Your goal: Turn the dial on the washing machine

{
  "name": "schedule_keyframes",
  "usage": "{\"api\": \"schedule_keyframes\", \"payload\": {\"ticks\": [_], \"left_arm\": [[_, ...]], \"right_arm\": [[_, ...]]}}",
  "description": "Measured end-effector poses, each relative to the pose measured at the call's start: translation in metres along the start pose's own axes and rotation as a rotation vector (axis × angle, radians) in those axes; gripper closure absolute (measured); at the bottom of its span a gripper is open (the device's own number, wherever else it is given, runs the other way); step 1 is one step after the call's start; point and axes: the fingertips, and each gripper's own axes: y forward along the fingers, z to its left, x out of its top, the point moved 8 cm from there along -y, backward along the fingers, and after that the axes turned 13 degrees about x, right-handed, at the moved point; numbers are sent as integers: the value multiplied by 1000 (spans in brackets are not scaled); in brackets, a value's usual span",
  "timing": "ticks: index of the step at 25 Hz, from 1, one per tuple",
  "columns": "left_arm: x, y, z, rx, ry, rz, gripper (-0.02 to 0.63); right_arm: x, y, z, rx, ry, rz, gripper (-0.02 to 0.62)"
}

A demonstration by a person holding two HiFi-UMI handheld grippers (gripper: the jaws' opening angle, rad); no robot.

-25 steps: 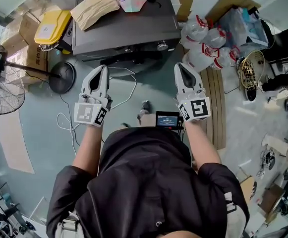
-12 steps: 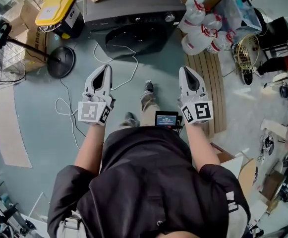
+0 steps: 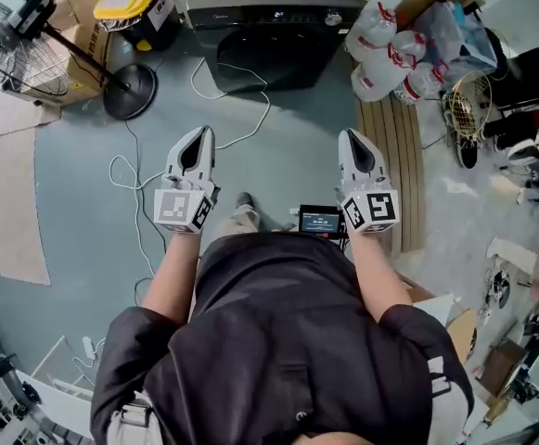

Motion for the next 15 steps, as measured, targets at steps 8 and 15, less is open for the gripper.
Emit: {"api": "schedule_keyframes", "payload": {"ticks": [8, 15], "left_arm": [[-23, -66, -73, 20, -8, 50, 612], [-37, -103, -132, -13, -8, 73, 612]], "right_arm": [[-27, -92, 8, 80, 3, 35, 594], [-47, -153, 9, 71, 35, 3, 594]]}}
